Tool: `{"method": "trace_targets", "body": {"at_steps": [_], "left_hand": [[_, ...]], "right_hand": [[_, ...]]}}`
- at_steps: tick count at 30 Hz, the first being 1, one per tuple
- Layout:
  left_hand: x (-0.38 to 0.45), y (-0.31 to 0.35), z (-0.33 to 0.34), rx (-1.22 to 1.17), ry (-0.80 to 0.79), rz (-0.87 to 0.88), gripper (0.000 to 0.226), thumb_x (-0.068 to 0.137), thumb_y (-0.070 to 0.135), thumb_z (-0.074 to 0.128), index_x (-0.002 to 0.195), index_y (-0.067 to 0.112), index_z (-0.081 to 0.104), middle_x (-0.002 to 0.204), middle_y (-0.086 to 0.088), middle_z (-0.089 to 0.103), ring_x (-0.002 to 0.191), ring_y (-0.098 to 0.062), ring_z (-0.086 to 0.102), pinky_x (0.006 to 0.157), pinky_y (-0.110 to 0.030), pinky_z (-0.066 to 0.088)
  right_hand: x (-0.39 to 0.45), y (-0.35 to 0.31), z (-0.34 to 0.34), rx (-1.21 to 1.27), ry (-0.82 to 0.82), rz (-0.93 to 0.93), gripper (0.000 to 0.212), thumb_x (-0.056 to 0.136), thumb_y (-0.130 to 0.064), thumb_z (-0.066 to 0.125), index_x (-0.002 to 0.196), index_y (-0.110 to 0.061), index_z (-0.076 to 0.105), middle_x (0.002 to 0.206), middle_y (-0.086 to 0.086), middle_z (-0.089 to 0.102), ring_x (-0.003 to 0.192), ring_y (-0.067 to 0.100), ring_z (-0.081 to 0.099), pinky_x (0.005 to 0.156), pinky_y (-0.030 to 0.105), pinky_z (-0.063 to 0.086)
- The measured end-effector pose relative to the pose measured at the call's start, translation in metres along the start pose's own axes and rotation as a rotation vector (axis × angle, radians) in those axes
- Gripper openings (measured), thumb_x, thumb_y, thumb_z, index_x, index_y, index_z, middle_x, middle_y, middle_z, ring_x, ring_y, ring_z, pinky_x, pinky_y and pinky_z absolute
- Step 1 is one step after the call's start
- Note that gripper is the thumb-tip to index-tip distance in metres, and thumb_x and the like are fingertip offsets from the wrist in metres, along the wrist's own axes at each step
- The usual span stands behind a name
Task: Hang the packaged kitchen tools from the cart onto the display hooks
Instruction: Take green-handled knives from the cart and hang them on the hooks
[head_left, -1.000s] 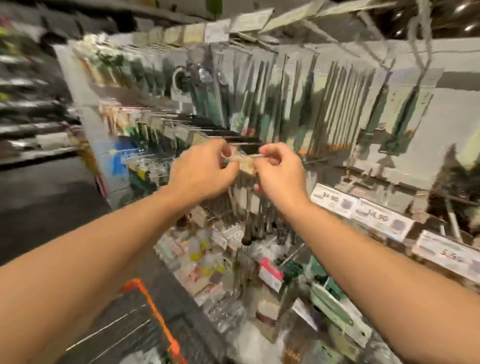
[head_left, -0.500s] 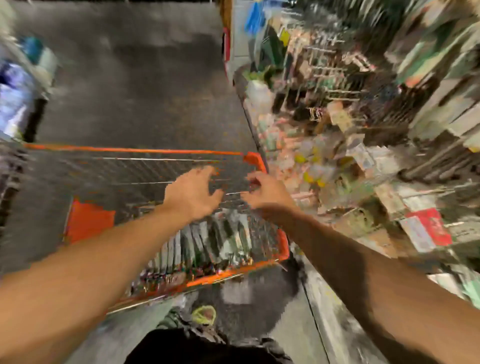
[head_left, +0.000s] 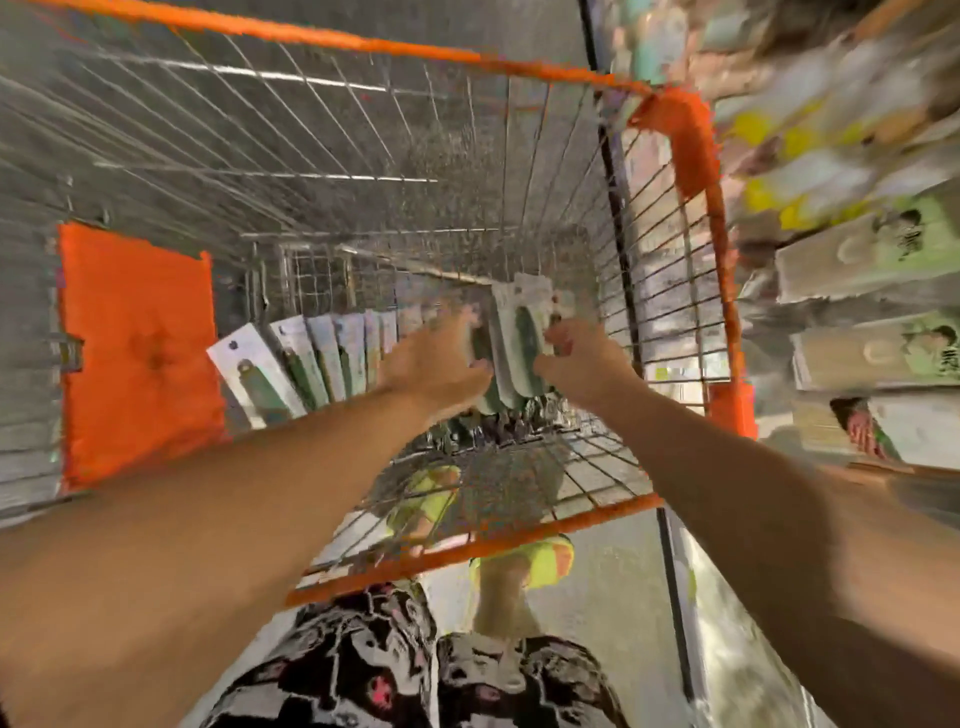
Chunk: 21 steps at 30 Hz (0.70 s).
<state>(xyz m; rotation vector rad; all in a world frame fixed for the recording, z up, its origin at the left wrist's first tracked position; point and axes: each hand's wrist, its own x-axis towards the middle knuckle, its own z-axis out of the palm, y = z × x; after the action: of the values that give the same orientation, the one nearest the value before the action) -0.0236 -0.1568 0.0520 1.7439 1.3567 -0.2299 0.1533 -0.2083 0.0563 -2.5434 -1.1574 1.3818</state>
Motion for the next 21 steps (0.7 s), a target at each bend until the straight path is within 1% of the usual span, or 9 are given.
{"method": "trace_targets", "body": {"at_steps": [2,5,7,9,11,15,17,19,21], "left_hand": [[0.021,-0.007,0.017,-0.156,-0.043,-0.037,0.068,0.097,0.046,0.061,0.154,0.014,0.044,0.077,-0.007,0.059,0.068,-0.020,0.058,0.057,-0.030,0.040],[0.060,-0.017,0.046,-0.291,-0.087,-0.174,0.058,0.100,0.041,0.061,0.152,0.020,0.048,0.095,-0.003,0.067,0.094,-0.025,0.070,0.082,-0.038,0.059],[0.081,-0.020,0.063,-0.365,-0.114,-0.266,0.053,0.101,0.037,0.063,0.150,0.022,0.052,0.111,-0.008,0.070,0.108,-0.030,0.070,0.093,-0.044,0.060],[0.098,-0.023,0.079,-0.474,-0.152,-0.323,0.049,0.102,0.025,0.063,0.149,0.022,0.051,0.116,-0.016,0.069,0.095,-0.029,0.069,0.079,-0.041,0.060],[0.106,-0.025,0.088,-0.532,-0.180,-0.348,0.041,0.103,0.013,0.057,0.142,0.022,0.049,0.099,-0.016,0.066,0.078,-0.027,0.061,0.064,-0.036,0.050],[0.127,-0.038,0.120,-0.703,-0.175,-0.429,0.068,0.079,0.026,0.062,0.147,0.020,0.056,0.121,-0.013,0.071,0.104,-0.033,0.071,0.096,-0.056,0.059],[0.130,-0.042,0.129,-0.755,-0.209,-0.428,0.072,0.073,0.029,0.060,0.145,0.023,0.058,0.125,-0.013,0.072,0.100,-0.028,0.074,0.086,-0.048,0.064],[0.115,-0.028,0.111,-0.784,-0.224,-0.408,0.047,0.088,0.015,0.058,0.136,0.020,0.062,0.111,-0.011,0.075,0.079,-0.017,0.073,0.060,-0.028,0.059],[0.107,-0.023,0.103,-0.767,-0.235,-0.375,0.040,0.098,0.006,0.051,0.135,0.016,0.063,0.107,-0.011,0.075,0.079,-0.017,0.071,0.057,-0.023,0.052]], "right_hand": [[0.026,0.003,0.015,-0.004,-0.003,0.048,0.041,0.093,-0.031,0.067,0.131,-0.021,0.059,0.109,0.003,0.065,0.083,0.019,0.063,0.071,0.028,0.053],[0.067,0.015,0.036,0.018,0.003,0.161,0.056,0.084,-0.037,0.073,0.133,-0.018,0.055,0.117,0.008,0.064,0.100,0.028,0.065,0.077,0.036,0.058],[0.088,0.025,0.046,0.078,0.017,0.250,0.066,0.079,-0.036,0.080,0.134,-0.013,0.052,0.120,0.010,0.063,0.105,0.030,0.064,0.084,0.039,0.059],[0.104,0.034,0.056,0.172,0.022,0.322,0.080,0.072,-0.039,0.087,0.137,-0.010,0.049,0.125,0.011,0.063,0.111,0.031,0.064,0.092,0.042,0.059],[0.115,0.040,0.066,0.224,0.026,0.390,0.094,0.070,-0.043,0.090,0.144,-0.008,0.043,0.132,0.011,0.060,0.120,0.032,0.060,0.100,0.043,0.054],[0.128,0.044,0.081,0.143,0.054,0.463,0.109,0.063,-0.052,0.090,0.148,-0.006,0.038,0.138,0.016,0.056,0.129,0.035,0.055,0.106,0.046,0.050],[0.131,0.040,0.083,0.137,0.069,0.491,0.104,0.064,-0.051,0.089,0.145,-0.008,0.041,0.135,0.016,0.057,0.126,0.035,0.056,0.105,0.046,0.051],[0.129,0.038,0.083,0.166,0.069,0.513,0.098,0.059,-0.051,0.091,0.138,-0.012,0.047,0.125,0.013,0.060,0.114,0.033,0.060,0.097,0.045,0.056],[0.126,0.038,0.083,0.191,0.086,0.503,0.101,0.048,-0.057,0.089,0.131,-0.019,0.046,0.117,0.009,0.060,0.107,0.032,0.061,0.093,0.048,0.056]]}}
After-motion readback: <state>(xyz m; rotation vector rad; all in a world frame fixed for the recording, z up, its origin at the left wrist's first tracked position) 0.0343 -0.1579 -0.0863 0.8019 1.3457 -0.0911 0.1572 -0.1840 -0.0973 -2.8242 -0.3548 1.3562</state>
